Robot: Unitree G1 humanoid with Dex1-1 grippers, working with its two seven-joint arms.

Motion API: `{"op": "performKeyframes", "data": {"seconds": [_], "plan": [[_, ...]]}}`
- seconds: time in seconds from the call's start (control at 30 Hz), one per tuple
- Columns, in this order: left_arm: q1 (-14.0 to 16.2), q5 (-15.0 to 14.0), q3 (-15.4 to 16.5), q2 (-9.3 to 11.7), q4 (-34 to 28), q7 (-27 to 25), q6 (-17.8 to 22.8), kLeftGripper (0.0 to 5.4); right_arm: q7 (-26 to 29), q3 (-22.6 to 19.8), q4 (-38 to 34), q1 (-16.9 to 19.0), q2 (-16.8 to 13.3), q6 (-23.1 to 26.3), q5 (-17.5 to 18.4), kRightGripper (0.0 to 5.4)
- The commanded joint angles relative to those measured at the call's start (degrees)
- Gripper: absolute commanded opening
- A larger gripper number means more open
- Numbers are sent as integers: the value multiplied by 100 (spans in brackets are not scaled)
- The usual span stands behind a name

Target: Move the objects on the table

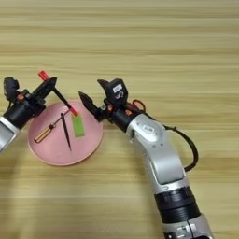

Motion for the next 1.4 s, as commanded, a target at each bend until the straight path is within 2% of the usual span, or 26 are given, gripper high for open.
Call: {"op": "performKeyframes", "data": {"seconds": [0.03,0.43,0.57,0.83,0.97,1.17,1.4], "plan": [[61,82,139,258,-300,124,-77,47,-41,-159,113,-135,-43,-68,30,412],[437,132,487,1087,-745,266,116,47,-80,-265,239,-176,-22,-101,8,537],[639,205,593,1374,-864,334,136,47,-119,-262,247,-184,-13,-93,15,540],[908,491,821,1846,-524,360,45,47,-189,-253,292,-214,25,-87,2,540],[865,781,778,1946,28,320,-79,47,-205,-243,317,-222,39,-94,-1,540],[636,1405,523,1882,798,345,-486,47,-224,-230,323,-223,39,-97,7,540],[407,2430,-179,1674,1278,572,-1339,47,-216,-248,358,-213,22,-122,14,540]]}}
